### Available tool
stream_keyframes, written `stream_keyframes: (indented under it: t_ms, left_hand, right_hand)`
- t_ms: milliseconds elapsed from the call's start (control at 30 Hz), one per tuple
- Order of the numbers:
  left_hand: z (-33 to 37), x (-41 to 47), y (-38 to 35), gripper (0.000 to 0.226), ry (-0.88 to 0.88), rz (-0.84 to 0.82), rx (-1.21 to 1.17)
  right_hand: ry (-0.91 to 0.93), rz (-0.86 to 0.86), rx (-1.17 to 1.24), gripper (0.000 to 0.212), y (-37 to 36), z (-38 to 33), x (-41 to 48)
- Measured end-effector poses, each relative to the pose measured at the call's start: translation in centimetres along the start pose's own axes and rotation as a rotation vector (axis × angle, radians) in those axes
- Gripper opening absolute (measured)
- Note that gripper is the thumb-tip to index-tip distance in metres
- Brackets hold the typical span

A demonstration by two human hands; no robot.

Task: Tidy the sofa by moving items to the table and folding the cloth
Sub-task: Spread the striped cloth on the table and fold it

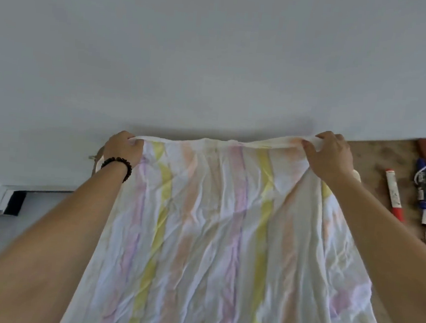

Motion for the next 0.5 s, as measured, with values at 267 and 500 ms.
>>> stream_keyframes:
  t_ms: [267,500]
  left_hand:
    - [-2.7,-3.7,-7.1,0.068,-0.012,0.118,-0.177]
    - [-12.1,-12.9,-13.0,0.079,-0.031,-0.168,0.376]
  right_hand:
    - [0.020,0.124,0.060,0.083,-8.0,2.0,-2.5]
    - [0.436,-0.320,-0.359,0.074,-17.0,-0.3,-11.3]
Point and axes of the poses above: each hand's wrist, its own x-axis towards the middle knuckle, its own y-axis out of the back of the hand, z = x × y, the point moved 5 cm from there along x, towards the middle knuckle, and after that the axes turned 4 degrees about x, right-handed, at the moved point
